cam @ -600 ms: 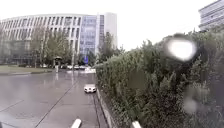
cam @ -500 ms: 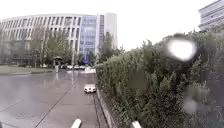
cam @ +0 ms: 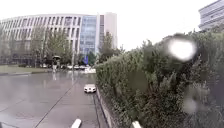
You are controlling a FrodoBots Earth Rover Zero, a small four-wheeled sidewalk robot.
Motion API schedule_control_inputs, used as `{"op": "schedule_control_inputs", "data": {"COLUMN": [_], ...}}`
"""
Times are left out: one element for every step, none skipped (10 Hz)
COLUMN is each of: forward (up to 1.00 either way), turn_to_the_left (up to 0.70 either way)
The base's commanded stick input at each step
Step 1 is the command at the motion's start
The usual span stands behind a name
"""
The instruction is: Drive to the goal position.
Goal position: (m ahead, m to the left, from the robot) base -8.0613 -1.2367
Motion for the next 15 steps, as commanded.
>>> {"op": "schedule_control_inputs", "data": {"forward": [0.04,0.04,0.04,0.04,0.04,0.04,0.04,0.04,0.04,0.04,0.04,0.04,0.04,0.04,0.04], "turn_to_the_left": [0.0,0.0,0.0,0.0,0.0,0.0,0.0,0.0,0.0,0.0,0.0,0.0,0.0,0.0,0.0]}}
